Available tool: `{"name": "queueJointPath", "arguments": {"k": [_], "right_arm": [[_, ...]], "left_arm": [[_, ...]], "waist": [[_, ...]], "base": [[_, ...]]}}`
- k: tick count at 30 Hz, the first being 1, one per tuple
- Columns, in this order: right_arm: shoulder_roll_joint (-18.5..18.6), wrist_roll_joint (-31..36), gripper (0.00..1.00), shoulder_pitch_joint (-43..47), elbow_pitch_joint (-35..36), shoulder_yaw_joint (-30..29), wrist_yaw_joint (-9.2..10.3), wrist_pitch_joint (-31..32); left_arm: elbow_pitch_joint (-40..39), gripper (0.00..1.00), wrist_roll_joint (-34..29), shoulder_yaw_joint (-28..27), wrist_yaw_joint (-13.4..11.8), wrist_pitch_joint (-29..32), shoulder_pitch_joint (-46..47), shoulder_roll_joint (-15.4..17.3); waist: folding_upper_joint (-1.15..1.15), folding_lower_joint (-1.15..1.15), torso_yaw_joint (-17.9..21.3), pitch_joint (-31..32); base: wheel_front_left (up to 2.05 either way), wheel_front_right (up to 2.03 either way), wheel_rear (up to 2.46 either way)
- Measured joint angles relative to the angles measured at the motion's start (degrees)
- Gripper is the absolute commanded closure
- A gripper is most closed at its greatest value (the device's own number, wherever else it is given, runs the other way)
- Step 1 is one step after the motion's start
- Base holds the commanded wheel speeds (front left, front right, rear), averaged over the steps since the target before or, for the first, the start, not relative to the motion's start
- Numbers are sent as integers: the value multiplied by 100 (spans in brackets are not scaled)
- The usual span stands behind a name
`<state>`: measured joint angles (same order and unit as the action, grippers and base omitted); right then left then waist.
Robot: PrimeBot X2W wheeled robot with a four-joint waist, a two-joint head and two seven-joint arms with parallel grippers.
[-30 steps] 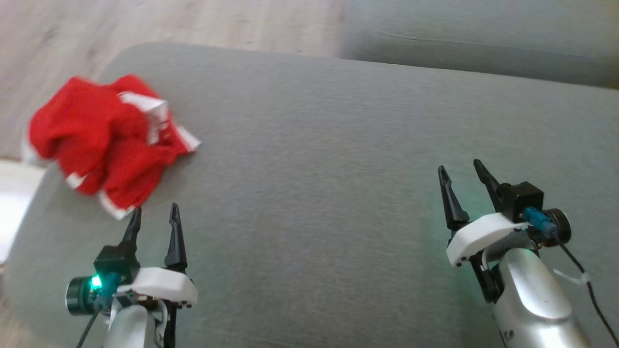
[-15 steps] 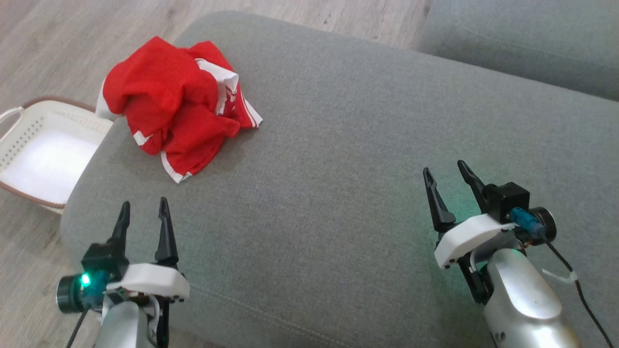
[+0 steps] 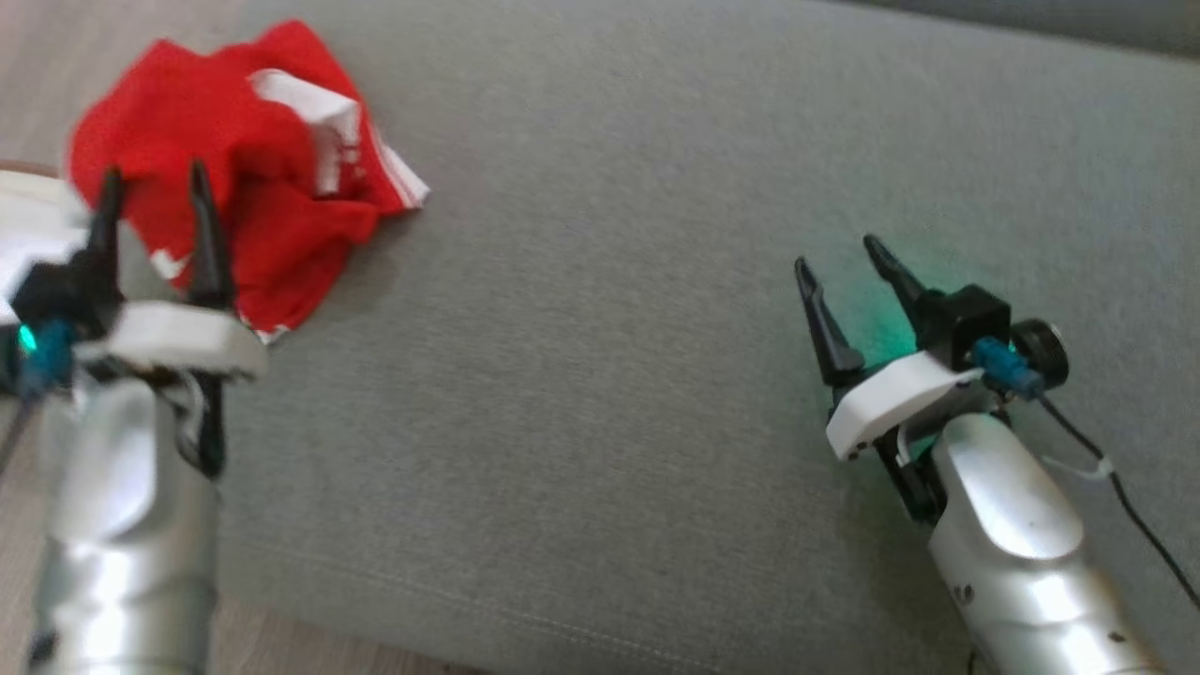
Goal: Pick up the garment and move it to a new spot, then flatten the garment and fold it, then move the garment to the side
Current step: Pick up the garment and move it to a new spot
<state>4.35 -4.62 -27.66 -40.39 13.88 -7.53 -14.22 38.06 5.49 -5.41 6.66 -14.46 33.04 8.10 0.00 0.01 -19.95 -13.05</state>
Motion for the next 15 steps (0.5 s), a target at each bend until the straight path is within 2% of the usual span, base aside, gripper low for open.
{"name": "queueJointPath", "arguments": {"k": [8, 11, 15], "right_arm": [[127, -43, 0, -246, 242, 90, 0, 0], [180, -43, 0, -253, 296, 100, 0, -1], [179, -43, 0, -317, 390, 101, 0, -18]], "left_arm": [[1037, 0, 36, 82, 49, -18, 1082, 447], [1646, 0, 27, 143, 29, 21, 1408, 623], [2306, 0, -51, 132, -428, 193, 1635, 772]], "waist": [[0, 1, 515, -555], [0, 0, 695, -735], [0, 0, 909, -908]], "base": [[0, 0, 0], [0, 0, 0], [0, 0, 0]]}}
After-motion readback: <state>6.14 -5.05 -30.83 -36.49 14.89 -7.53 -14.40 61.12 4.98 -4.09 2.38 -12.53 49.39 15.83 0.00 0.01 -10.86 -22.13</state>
